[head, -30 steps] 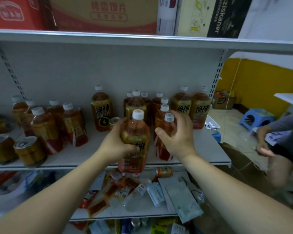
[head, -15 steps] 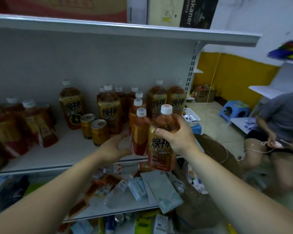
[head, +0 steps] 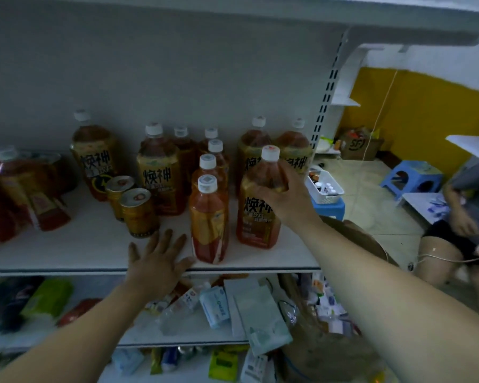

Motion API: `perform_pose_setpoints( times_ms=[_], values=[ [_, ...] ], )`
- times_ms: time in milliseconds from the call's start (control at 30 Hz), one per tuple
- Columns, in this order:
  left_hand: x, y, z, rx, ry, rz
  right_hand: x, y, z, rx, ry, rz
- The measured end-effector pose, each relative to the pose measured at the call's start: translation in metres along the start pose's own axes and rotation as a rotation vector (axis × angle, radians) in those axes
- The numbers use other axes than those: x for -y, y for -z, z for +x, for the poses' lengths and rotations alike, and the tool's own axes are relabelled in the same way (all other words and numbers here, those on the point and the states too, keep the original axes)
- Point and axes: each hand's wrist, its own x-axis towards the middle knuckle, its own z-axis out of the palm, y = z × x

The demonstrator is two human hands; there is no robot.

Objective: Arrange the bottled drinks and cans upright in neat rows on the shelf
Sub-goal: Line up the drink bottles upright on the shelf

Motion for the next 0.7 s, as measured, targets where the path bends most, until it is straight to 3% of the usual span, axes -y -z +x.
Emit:
perform_pose_setpoints(
  times_ms=[233,400,700],
  values=[
    [0.001,-0.005,0.004,-0.007,0.019,0.044,-0.013,0.012,0.036,0.100,0.076,-0.390],
    [-0.001,-0.005,0.005,0.011,0.029,0.030,-0.024,0.020,0.048,0.209,0.132,-0.463],
    [0.002,0.014,0.004,0.139,0.005,-0.103,-0.028,0.005,0.060,0.084,0.174,-0.460]
  ],
)
